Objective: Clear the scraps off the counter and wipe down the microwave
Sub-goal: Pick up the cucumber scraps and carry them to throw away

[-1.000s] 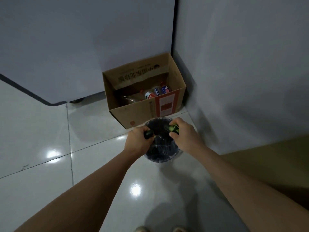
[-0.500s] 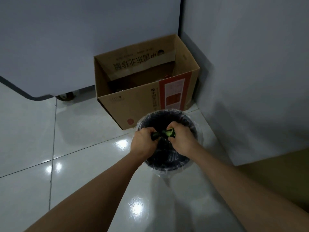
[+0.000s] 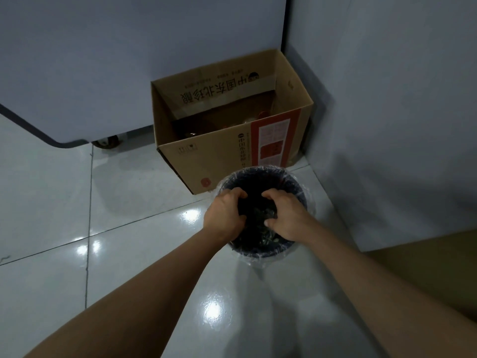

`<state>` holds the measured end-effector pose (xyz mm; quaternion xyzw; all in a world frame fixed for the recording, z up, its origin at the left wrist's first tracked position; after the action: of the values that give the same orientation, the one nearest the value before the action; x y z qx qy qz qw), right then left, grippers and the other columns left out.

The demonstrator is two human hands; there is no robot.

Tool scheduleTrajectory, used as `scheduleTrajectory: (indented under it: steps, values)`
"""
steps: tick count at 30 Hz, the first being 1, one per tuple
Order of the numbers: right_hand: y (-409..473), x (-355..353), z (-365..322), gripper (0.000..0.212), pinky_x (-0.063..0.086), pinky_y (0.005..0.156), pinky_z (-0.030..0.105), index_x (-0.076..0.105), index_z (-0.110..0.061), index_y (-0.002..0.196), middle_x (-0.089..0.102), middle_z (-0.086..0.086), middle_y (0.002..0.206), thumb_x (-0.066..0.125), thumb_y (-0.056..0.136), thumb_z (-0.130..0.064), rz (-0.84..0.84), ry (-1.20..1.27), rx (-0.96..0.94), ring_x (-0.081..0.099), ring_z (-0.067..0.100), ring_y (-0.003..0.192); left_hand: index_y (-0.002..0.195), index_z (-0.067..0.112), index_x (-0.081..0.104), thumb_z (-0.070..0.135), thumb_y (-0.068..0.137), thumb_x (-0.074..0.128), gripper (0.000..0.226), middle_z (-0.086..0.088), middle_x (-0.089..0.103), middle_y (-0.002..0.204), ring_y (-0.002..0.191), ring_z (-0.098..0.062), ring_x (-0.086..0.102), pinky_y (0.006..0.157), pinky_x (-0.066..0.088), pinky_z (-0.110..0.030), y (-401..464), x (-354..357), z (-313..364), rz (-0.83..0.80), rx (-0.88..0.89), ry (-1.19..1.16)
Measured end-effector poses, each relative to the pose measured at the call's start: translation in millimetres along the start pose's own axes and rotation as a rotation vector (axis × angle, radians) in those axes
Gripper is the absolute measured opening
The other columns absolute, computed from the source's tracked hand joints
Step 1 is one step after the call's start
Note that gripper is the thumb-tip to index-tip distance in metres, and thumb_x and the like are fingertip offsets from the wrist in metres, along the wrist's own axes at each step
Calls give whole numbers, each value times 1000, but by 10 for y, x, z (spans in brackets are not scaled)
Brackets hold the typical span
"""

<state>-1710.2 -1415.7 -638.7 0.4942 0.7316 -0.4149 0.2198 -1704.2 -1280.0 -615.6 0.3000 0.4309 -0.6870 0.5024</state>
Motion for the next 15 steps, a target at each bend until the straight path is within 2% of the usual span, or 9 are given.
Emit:
scheduleTrajectory:
  steps: [7, 15]
  values:
    - [-534, -650, -580, 63, 38, 106, 38, 40, -21, 135, 44, 3, 136, 70, 80, -14, -29, 13, -8, 38, 22, 127, 125, 23, 51, 13, 80, 67, 49, -3, 55, 126, 110, -20, 56, 80, 53, -30, -407, -775, 347, -62, -28, 11]
    - [-1263, -1871, -1554, 60, 35, 105, 33, 42, -22, 133, 43, -1, 136, 69, 80, -14, -42, -51, -51, 36, 20, 127, 121, 23, 52, 20, 83, 66, 41, 0, 60, 123, 109, -19, 57, 75, 46, -27, -921, -2193, 952, -29, -62, 59]
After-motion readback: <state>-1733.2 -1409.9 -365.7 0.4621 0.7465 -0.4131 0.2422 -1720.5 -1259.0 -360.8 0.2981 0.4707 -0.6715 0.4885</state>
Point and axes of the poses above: each hand's wrist, its own y-axis towards the middle knuckle, its own x-axis out of the palm, z = x × y, the point moved 7 cm from there along y, towards the middle knuckle
